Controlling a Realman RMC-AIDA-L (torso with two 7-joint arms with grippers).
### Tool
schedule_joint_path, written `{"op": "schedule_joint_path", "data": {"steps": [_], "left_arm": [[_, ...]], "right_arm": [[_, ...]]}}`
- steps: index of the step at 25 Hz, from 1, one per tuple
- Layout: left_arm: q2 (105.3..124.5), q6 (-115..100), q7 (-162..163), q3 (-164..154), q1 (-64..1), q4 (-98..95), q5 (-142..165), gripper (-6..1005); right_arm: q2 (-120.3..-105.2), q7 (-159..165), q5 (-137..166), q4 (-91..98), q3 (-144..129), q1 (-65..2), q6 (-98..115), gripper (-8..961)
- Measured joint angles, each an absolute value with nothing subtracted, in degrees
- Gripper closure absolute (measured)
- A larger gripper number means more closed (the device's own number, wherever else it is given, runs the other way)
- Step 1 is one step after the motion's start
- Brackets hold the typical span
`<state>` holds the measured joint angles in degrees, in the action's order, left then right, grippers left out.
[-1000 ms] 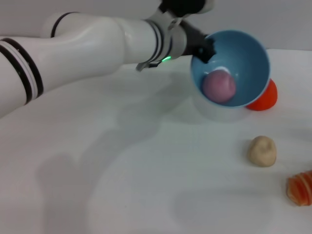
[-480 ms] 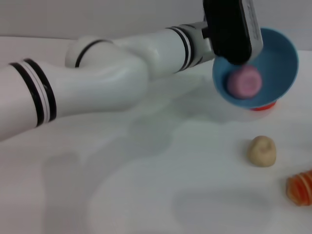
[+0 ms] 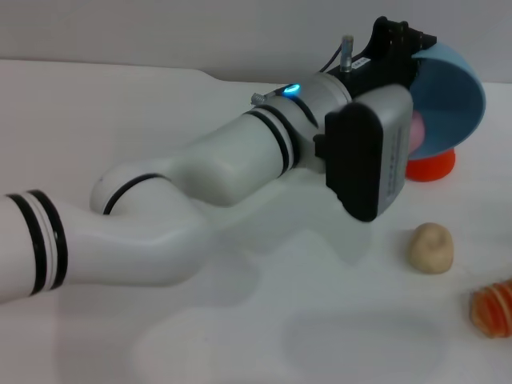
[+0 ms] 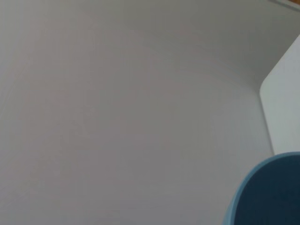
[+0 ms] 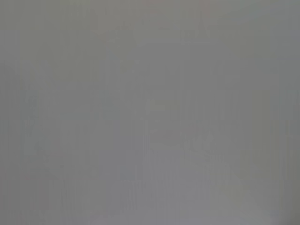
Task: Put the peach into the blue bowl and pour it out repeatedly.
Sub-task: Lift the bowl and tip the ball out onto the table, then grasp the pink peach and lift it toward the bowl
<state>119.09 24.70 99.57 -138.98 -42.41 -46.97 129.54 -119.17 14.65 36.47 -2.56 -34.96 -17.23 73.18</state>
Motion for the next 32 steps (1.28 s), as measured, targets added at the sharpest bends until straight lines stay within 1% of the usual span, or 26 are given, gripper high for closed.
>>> {"op": "schedule_joint_path", "data": {"steps": [6,15,20,25,28,29,30,32], "left_arm": [[119.09,33.94,95.86,-144.45,-41.41,-44.75,129.59,999],[119.09,35.26,95.32,-145.76,-40.95,-44.34,128.97,999],[119.08,33.65,105.95,-141.61,-40.6,-45.24,122.31,1000],[118.94,23.39,120.25,-132.69,-41.42,-44.55,115.71,1000],[118.74,17.45,126.0,-128.84,-42.43,-43.26,114.57,1000],[118.56,9.18,131.93,-124.06,-44.46,-40.16,114.2,999],[118.55,7.64,132.69,-123.29,-44.81,-39.54,114.19,999],[118.57,2.02,133.9,-119.75,-45.88,-37.61,114.16,999]], "right_arm": [[-119.18,14.64,36.47,-2.93,-34.97,-17.31,73.16,485],[-119.18,14.67,36.47,-3.08,-34.98,-17.34,73.11,486],[-118.92,23.0,36.9,-3.23,-35.46,-17.5,73.1,486],[-117.43,45.84,45.84,2.6,-39.24,-16.51,72.13,486],[-116.05,64.79,59.35,10.53,-40.62,-16.16,70.43,486],[-115.61,70.89,64.68,13.4,-40.82,-16.27,70.34,486],[-115.22,76.81,70.7,16.51,-40.85,-16.64,70.39,486],[-114.76,89.6,82.22,22.43,-40.92,-17.92,71.04,485]]}}
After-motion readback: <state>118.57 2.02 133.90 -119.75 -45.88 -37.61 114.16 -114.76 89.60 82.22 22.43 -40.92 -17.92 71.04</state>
